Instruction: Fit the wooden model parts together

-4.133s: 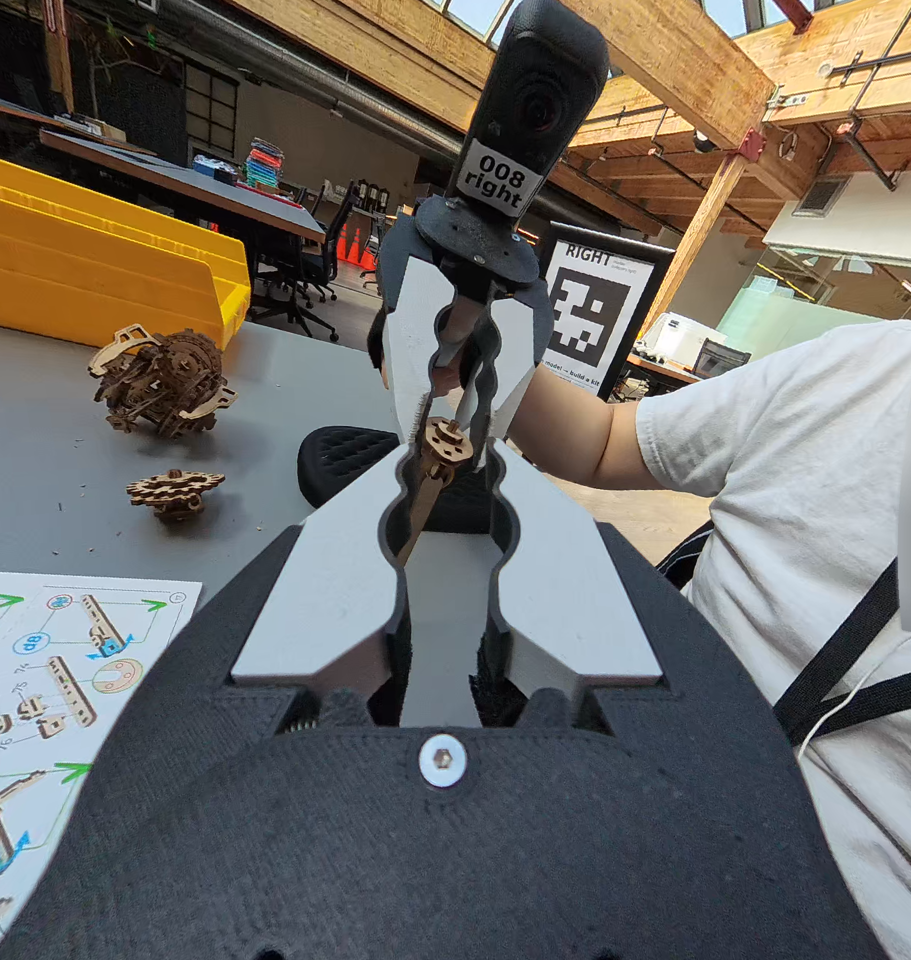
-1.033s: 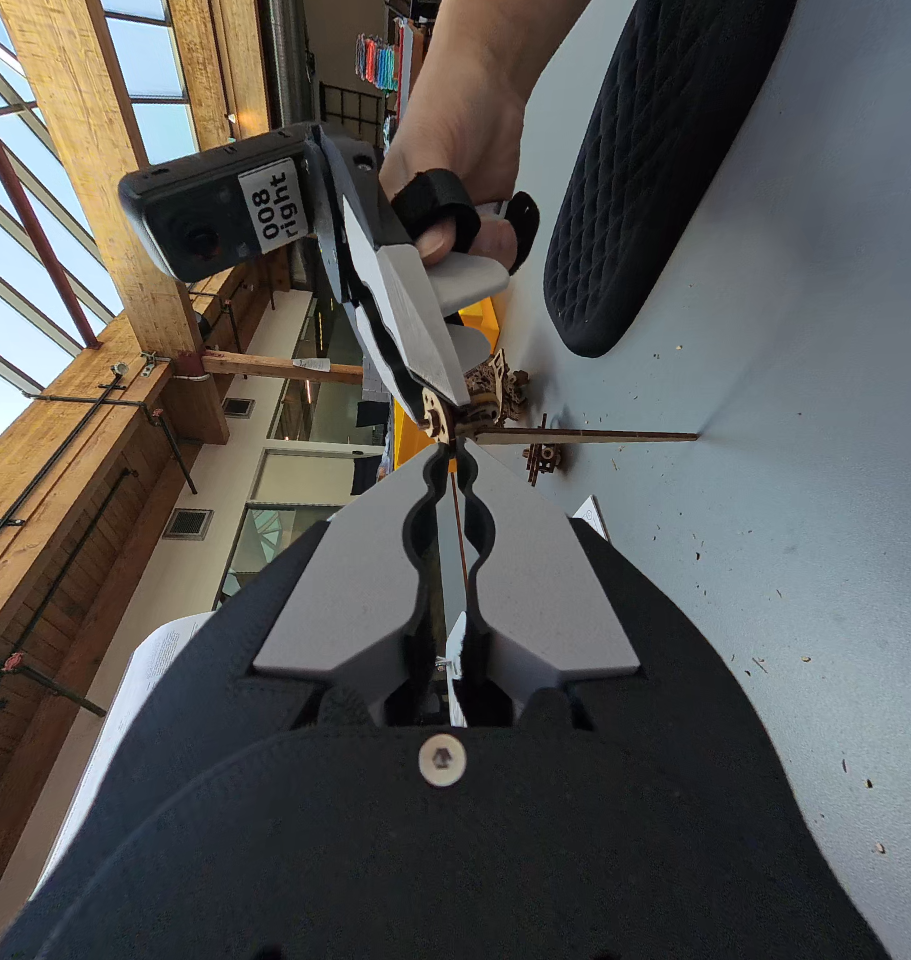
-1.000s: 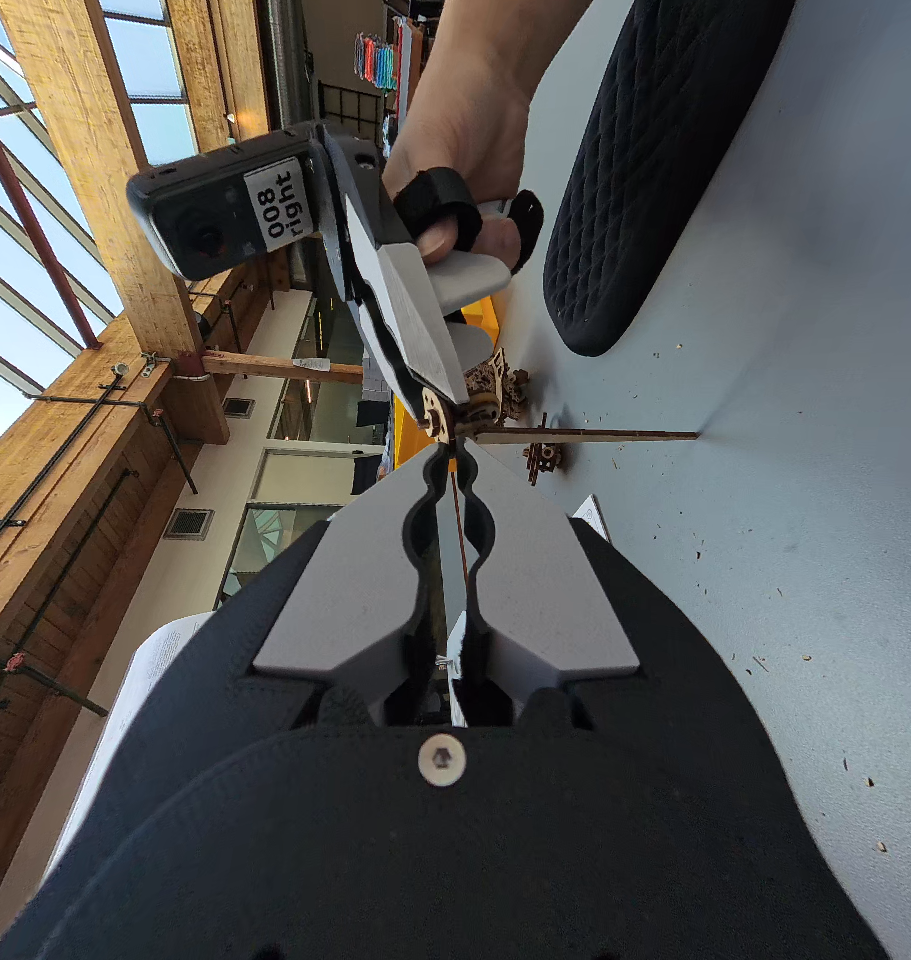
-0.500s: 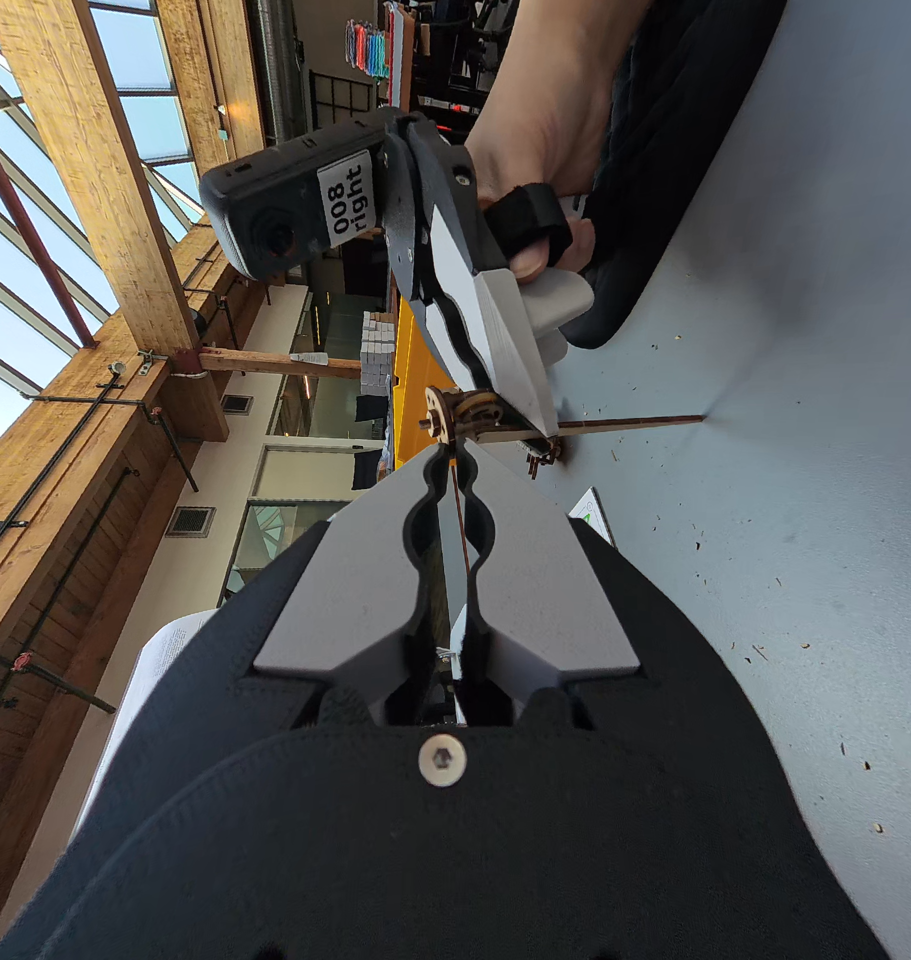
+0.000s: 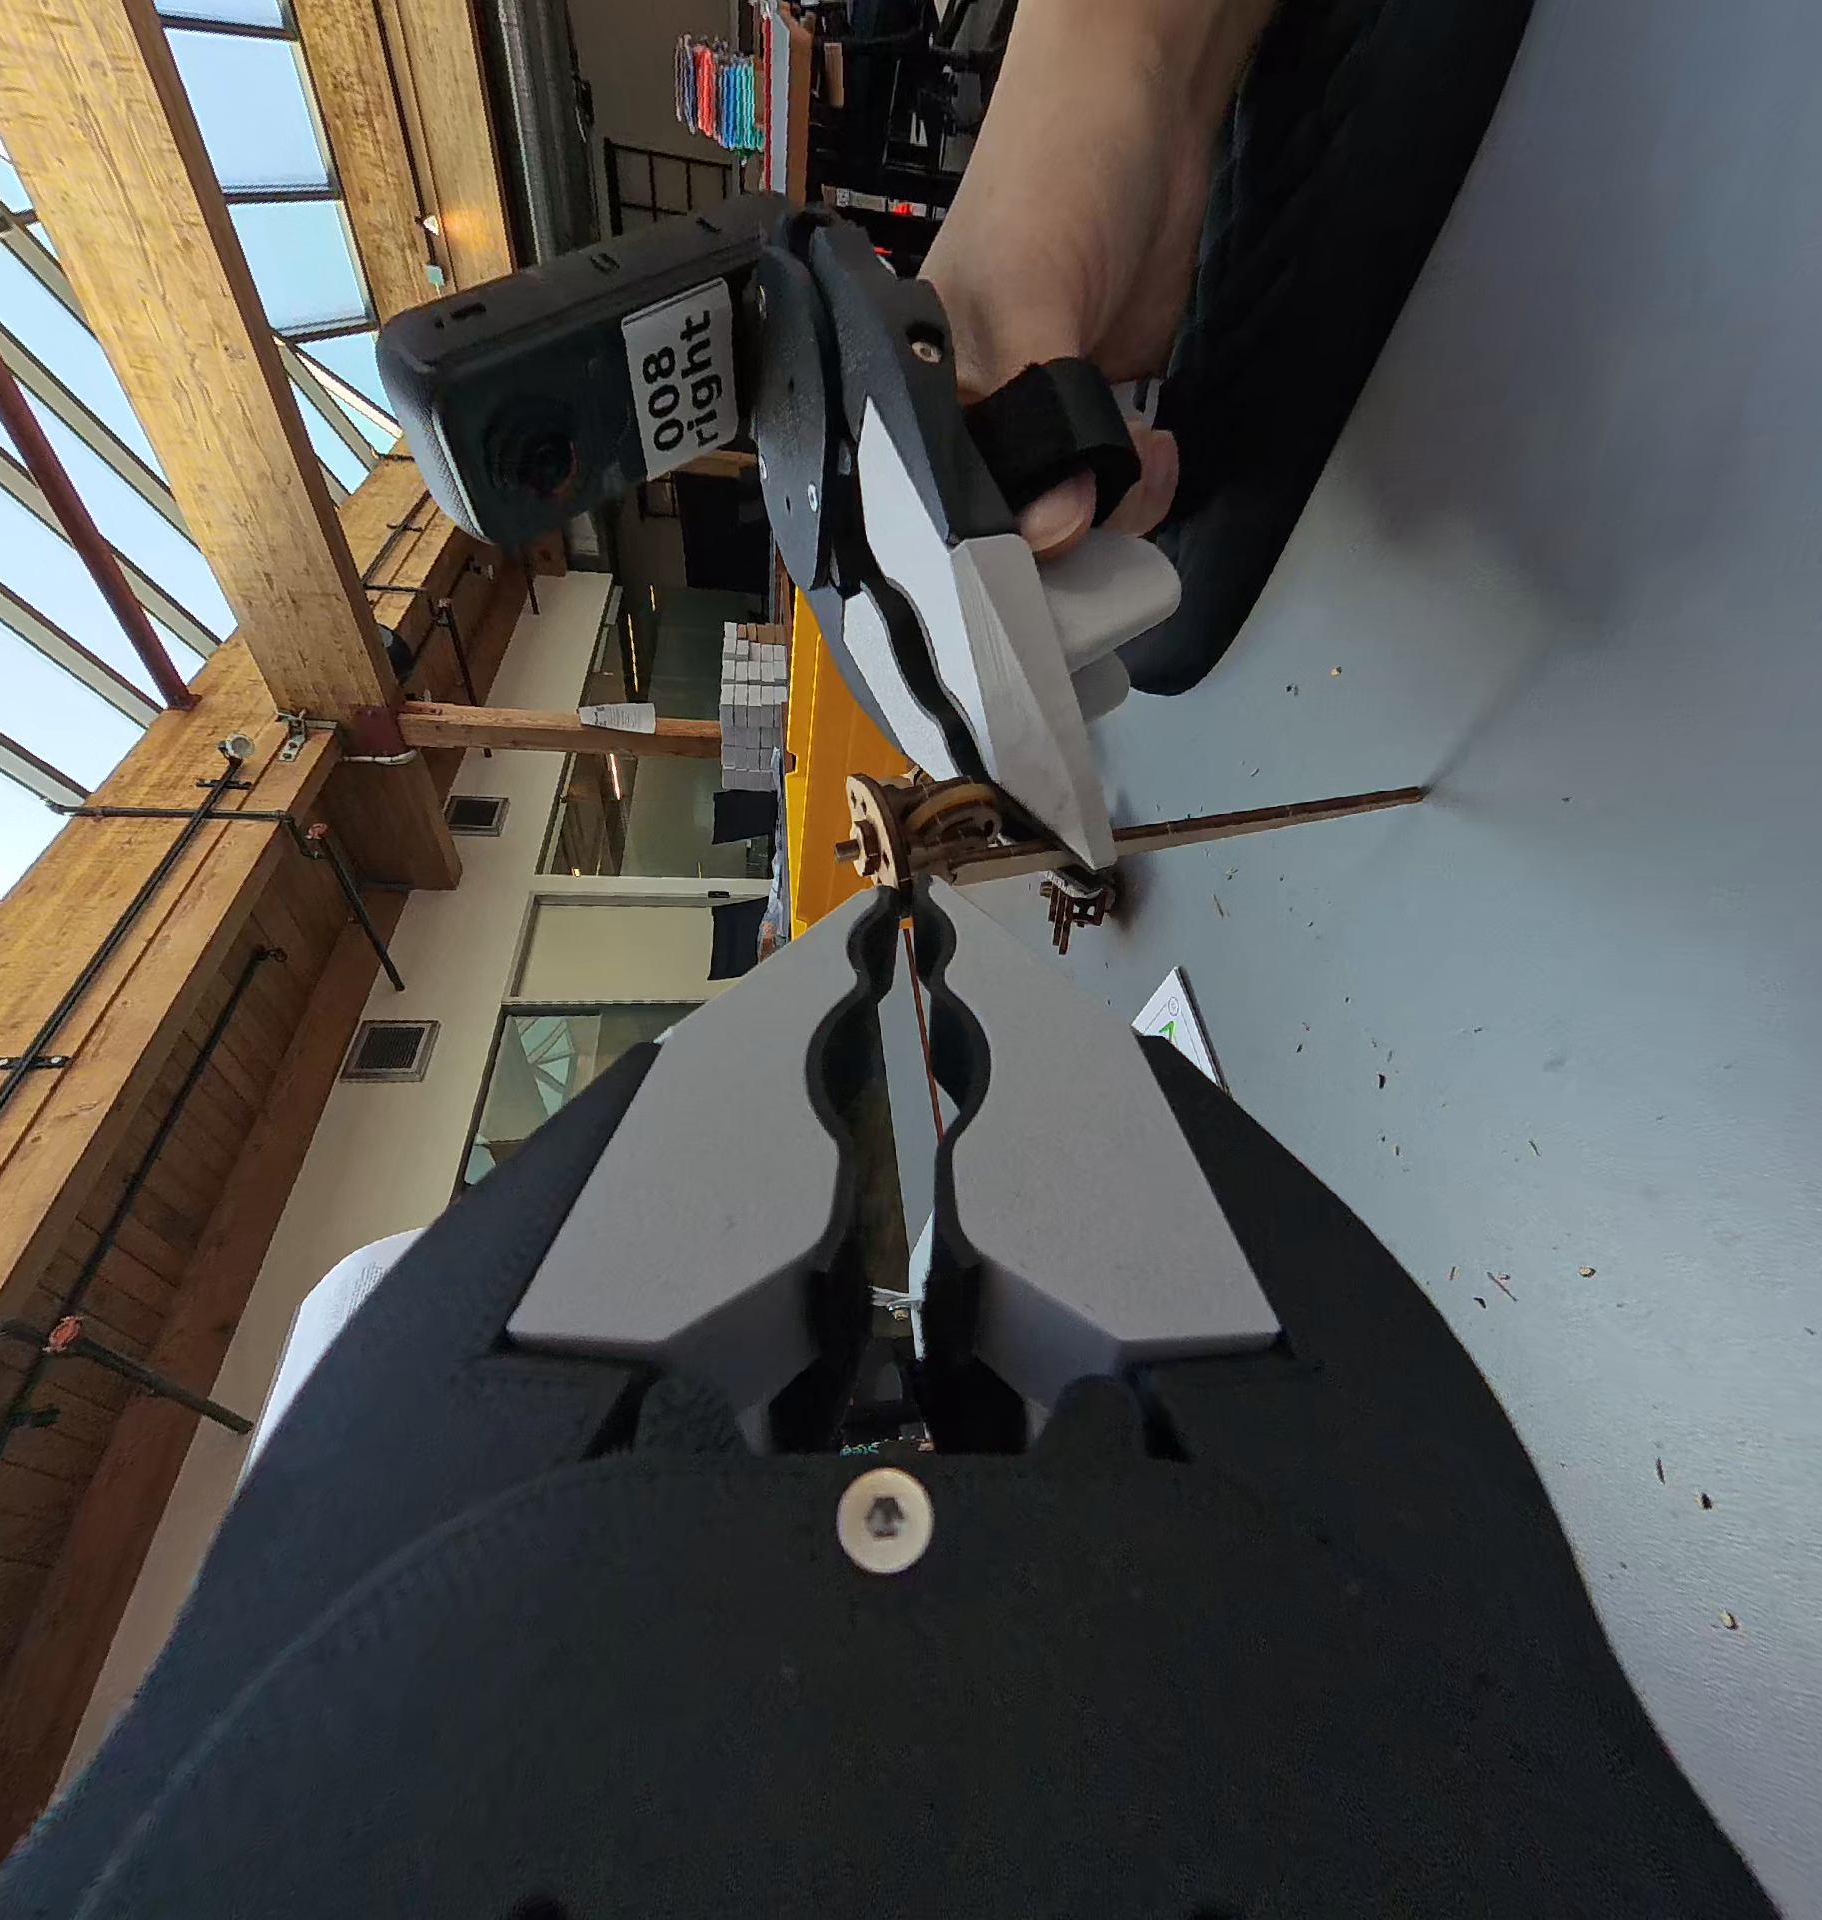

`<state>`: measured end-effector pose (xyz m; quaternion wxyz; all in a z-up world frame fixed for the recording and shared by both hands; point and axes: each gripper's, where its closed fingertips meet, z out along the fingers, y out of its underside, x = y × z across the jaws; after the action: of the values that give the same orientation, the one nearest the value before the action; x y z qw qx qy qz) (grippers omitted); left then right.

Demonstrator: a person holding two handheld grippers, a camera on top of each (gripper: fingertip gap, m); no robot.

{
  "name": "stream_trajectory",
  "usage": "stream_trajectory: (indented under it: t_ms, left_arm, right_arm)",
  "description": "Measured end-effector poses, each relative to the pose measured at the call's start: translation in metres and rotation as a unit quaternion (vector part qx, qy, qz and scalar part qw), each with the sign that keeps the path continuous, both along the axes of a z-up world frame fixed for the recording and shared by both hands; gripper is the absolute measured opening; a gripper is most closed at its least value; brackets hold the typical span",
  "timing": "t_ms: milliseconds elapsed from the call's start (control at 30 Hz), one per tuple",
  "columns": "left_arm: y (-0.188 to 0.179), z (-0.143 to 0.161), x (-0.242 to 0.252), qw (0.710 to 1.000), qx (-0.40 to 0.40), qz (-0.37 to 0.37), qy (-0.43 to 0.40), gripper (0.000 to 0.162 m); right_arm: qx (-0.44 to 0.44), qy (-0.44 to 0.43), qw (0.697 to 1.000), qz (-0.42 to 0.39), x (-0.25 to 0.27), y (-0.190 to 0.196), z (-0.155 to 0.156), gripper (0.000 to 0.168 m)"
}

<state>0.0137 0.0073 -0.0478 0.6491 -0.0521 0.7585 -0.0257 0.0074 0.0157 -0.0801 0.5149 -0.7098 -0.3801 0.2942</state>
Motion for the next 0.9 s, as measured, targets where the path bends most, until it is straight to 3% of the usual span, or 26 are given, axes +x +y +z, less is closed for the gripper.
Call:
stream_trajectory:
  t_ms: [167,400,700,900]
  left_arm:
    - [0.000,0.000,-0.001,1.000,-0.002,0.000,0.002,0.000]
    - [-0.003,0.002,-0.003,1.000,-0.002,-0.004,0.002,0.000]
    - [-0.002,0.016,-0.007,1.000,0.002,0.000,-0.010,0.000]
    - [0.001,0.000,-0.004,1.000,-0.003,0.002,0.005,0.000]
  right_arm:
    - [-0.013,-0.021,1.000,-0.007,0.001,0.000,-0.006,0.011]
    - [-0.002,-0.036,0.999,-0.007,0.000,-0.003,-0.008,0.004]
    - [0.026,-0.045,0.999,0.000,-0.002,0.001,0.007,0.005]
    - [-0.003,-0.041,0.999,0.000,0.002,0.001,-0.008,0.005]
